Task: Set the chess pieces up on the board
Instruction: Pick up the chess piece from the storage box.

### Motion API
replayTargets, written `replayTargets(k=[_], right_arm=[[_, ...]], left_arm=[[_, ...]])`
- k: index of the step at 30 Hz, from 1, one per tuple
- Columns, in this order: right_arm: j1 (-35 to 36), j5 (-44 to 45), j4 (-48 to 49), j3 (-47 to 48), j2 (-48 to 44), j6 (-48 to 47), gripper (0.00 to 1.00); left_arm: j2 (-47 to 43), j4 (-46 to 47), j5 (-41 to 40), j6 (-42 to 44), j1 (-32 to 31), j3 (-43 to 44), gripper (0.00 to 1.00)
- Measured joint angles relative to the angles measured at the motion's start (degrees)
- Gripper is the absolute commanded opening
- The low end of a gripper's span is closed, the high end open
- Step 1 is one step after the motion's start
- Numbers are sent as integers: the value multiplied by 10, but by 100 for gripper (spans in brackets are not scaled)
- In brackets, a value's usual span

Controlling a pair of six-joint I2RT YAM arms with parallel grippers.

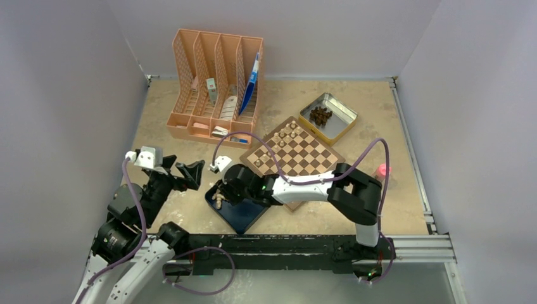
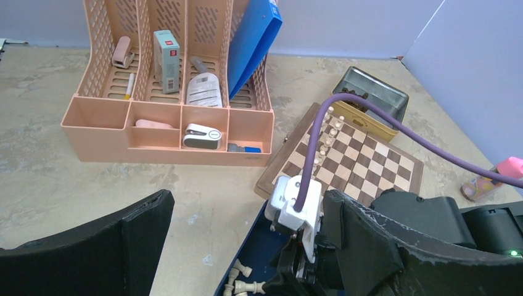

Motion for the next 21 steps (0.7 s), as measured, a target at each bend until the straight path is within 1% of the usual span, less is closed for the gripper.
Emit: replayTargets(k=[10, 16, 18, 21], right_arm=[[19, 5, 13, 0, 38, -25, 42], [20, 22, 17, 1, 53, -36, 41], [22, 28, 19, 3, 56, -40, 40], [24, 37, 22, 5, 58, -43, 36]], left_arm=[[-1, 0, -3, 0, 0, 0, 91], [-1, 0, -3, 0, 0, 0, 91], [-1, 0, -3, 0, 0, 0, 91], [-1, 0, -3, 0, 0, 0, 91]])
